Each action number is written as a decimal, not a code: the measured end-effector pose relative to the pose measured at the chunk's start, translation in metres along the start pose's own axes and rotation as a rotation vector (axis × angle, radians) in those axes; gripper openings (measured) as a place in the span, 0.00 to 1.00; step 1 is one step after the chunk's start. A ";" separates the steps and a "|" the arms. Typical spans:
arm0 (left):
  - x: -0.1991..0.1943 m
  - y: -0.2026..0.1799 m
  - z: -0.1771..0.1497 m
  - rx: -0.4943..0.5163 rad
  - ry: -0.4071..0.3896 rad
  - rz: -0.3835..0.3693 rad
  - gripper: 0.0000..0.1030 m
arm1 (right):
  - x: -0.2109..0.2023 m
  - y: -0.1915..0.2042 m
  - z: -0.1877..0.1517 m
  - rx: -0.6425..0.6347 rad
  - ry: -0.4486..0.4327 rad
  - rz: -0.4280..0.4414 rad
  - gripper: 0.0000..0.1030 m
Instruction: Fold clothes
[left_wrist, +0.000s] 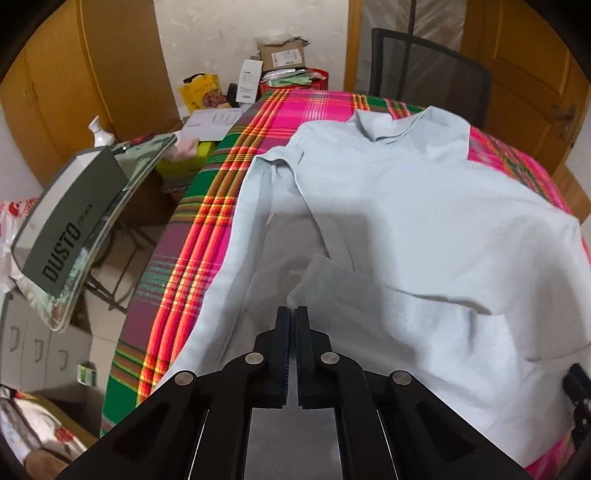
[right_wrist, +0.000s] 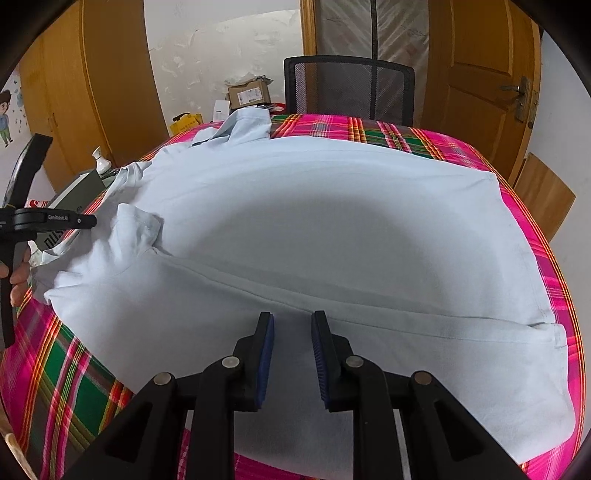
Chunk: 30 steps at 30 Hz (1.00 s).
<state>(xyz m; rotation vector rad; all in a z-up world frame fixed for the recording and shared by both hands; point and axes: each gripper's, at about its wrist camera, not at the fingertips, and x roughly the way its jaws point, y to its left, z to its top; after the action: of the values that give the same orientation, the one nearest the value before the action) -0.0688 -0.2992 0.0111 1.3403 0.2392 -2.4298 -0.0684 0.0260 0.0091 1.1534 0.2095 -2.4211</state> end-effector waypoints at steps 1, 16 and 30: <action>0.002 0.000 0.000 -0.006 0.006 0.013 0.05 | 0.000 0.000 0.000 -0.001 0.000 0.002 0.21; -0.007 0.005 0.036 -0.017 0.011 0.076 0.28 | -0.018 -0.079 0.053 -0.049 -0.041 -0.106 0.21; 0.020 -0.015 0.125 0.056 0.012 0.121 0.39 | 0.060 -0.105 0.168 -0.180 -0.033 0.072 0.25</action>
<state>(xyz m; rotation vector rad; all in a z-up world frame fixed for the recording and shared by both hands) -0.1824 -0.3285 0.0612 1.3531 0.0911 -2.3443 -0.2662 0.0456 0.0649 1.0235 0.3613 -2.3041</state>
